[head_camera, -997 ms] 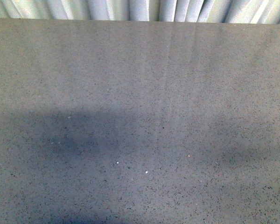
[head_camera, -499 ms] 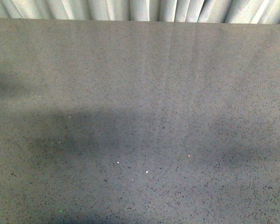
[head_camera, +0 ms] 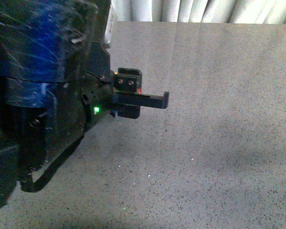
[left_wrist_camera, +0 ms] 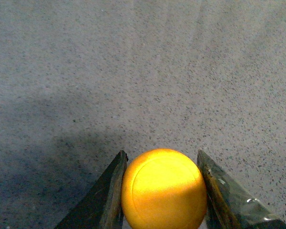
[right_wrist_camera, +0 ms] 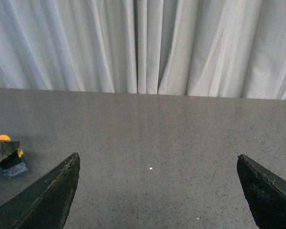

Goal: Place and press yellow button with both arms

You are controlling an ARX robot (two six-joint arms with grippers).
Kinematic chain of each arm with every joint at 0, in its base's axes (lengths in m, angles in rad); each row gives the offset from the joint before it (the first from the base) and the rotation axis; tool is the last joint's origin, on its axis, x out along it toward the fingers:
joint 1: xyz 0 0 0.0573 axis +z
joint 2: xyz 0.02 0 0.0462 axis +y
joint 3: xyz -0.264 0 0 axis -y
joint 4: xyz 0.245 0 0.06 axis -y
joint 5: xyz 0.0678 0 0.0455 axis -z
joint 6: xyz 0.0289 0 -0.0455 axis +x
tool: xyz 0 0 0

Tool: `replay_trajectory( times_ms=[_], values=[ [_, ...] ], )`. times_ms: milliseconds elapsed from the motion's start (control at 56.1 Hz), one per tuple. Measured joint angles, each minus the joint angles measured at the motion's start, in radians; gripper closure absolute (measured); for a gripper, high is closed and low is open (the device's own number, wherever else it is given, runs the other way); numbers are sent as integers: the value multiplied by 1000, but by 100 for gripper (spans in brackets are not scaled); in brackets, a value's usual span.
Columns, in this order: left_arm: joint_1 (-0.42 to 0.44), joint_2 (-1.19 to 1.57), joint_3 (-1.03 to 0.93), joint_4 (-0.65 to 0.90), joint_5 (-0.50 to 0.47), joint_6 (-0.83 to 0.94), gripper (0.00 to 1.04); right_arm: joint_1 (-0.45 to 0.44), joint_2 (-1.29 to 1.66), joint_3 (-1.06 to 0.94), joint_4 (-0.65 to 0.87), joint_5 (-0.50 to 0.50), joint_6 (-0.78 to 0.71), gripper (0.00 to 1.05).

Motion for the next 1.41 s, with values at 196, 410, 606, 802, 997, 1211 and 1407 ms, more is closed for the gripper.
replay_trajectory(
  times_ms=[196,410,606,802,997,1211,1407],
  values=[
    [-48,114,58,24,-21,-27,70,0,0,0,0,0,0,9],
    [-74,157,68,28,-24,-64,68,0,0,0,0,0,0,9],
    [-76,159,28,44,10,-66,25,0,0,0,0,0,0,9],
    [-41,79,-54,63,58,-36,10,0,0,0,0,0,0,9],
    [47,-169,-238,48,158,-21,9,0,0,0,0,0,0,9],
    [168,-399,-470,323,-47,113,29,0,0,0,0,-2,0,9],
    [345,-930,-594,87,18,208,65,0,0,0,0,1,0,9]
  ],
)
